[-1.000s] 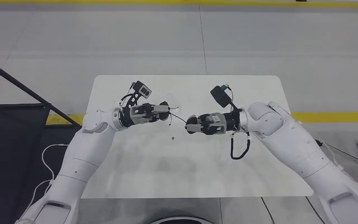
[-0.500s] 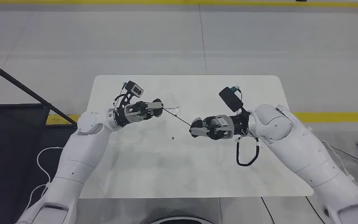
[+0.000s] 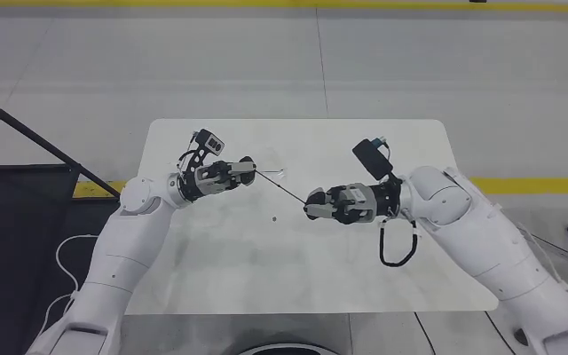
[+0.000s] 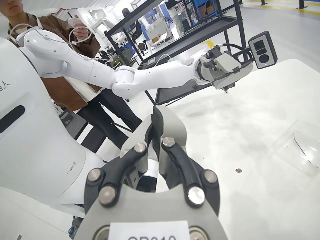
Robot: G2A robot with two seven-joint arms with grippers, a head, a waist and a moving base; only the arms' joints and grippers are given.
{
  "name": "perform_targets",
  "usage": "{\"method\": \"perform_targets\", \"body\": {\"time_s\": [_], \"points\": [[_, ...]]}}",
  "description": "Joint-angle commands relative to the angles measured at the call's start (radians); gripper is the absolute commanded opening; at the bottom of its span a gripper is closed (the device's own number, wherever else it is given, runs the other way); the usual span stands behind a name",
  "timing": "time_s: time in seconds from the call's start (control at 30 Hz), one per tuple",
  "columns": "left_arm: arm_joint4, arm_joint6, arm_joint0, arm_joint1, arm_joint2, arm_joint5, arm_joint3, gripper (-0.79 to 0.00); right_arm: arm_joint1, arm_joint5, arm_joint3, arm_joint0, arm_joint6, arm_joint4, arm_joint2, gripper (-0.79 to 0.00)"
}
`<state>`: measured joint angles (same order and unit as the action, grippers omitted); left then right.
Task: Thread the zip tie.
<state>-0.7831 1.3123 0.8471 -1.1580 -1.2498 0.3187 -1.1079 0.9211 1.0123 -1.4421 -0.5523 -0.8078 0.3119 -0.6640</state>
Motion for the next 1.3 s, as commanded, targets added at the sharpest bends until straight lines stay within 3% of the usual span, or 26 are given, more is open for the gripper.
{"method": "perform_targets", "body": {"time_s": [0.0,0.03,0.07,0.1,0.4,0.63,0.87,0.97,1.1,1.27], "points": [[0.000,0.008,0.000,0.000,0.002,0.000,-0.005,-0.702,0.000,0.000,0.000,0.003,0.000,-0.007,0.007,-0.785],[0.002,0.014,0.000,-0.001,0.004,0.000,-0.007,-0.514,0.000,0.000,-0.001,0.006,0.000,-0.008,0.011,-0.785],[0.003,0.017,-0.001,-0.001,0.006,-0.001,-0.010,-0.222,0.001,0.000,0.001,0.010,0.000,-0.015,0.017,-0.785],[0.004,0.017,-0.001,-0.001,0.007,-0.002,-0.011,-0.009,0.002,0.000,0.002,0.016,0.000,-0.021,0.022,-0.785],[0.068,-0.084,0.014,0.007,-0.027,0.027,-0.032,0.000,0.016,-0.054,0.030,0.102,-0.039,-0.119,0.041,-0.785],[0.280,-0.337,0.101,0.041,-0.144,0.017,-0.125,0.000,0.035,-0.320,-0.053,0.199,-0.098,-0.399,0.035,-0.785],[0.360,-0.541,0.253,0.062,-0.260,-0.041,-0.283,0.000,0.096,-0.601,-0.092,0.306,-0.203,-0.739,0.149,-0.785],[0.315,-0.561,0.299,0.063,-0.285,-0.029,-0.323,0.000,0.141,-0.656,-0.071,0.344,-0.214,-0.805,0.215,-0.785],[0.309,-0.558,0.302,0.063,-0.286,-0.027,-0.325,0.000,0.197,-0.692,0.001,0.385,-0.172,-0.843,0.262,-0.785],[0.309,-0.558,0.302,0.063,-0.286,-0.027,-0.325,0.000,0.197,-0.692,0.001,0.385,-0.172,-0.843,0.262,-0.785]]}}
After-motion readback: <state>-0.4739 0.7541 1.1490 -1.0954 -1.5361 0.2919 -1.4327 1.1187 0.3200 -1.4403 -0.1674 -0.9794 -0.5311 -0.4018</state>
